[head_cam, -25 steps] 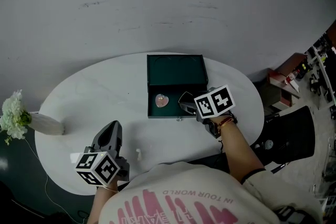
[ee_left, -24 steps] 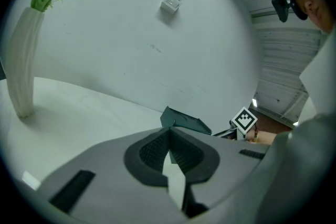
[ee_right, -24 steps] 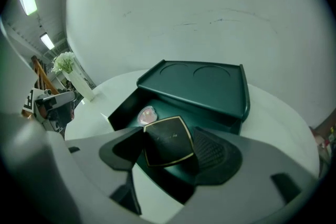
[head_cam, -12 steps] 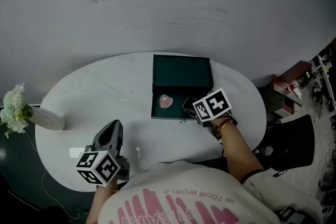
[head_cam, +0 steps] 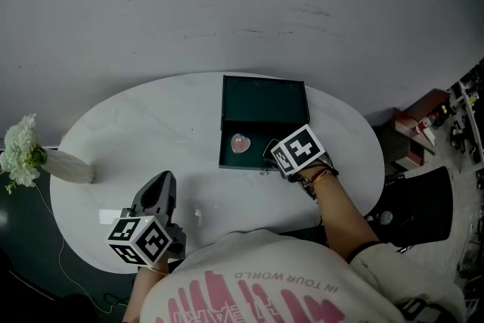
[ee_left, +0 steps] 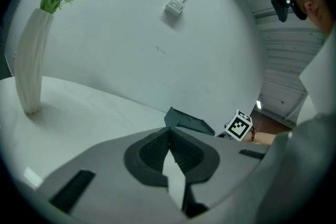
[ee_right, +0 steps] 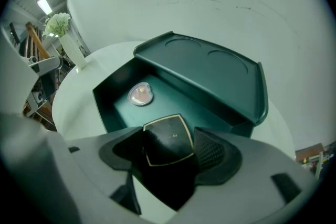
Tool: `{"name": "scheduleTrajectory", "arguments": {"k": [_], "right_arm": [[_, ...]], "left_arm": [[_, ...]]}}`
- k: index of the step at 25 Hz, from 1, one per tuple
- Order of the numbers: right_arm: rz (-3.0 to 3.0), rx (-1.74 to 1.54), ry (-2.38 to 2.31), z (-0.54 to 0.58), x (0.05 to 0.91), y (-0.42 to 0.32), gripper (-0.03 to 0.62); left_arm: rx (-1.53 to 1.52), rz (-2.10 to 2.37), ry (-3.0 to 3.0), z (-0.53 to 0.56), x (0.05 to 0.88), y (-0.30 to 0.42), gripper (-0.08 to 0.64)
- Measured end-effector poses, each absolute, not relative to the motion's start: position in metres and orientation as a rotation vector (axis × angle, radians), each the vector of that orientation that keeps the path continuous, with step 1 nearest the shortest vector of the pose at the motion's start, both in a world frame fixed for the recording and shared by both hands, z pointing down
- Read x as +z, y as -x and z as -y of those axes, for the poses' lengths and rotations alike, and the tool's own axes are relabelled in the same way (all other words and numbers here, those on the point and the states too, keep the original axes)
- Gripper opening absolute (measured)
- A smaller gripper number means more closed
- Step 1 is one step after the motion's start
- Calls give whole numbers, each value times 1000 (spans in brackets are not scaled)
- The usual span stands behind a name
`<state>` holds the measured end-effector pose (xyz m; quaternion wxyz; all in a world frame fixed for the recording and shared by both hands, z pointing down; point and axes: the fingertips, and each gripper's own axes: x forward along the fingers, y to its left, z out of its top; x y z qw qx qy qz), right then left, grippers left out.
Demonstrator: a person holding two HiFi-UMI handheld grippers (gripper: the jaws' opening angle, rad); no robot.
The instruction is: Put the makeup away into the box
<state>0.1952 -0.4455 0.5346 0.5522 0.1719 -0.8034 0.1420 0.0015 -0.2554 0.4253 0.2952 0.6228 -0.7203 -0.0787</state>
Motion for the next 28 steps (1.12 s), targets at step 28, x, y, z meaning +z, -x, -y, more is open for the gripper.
{"name": "scheduleTrajectory", "arguments": {"k": [28], "right_arm": [[1922,301,-386,443,539,-181,310]], "left_arm": [[-213,1928,-1645,242,429,-8,2]]}}
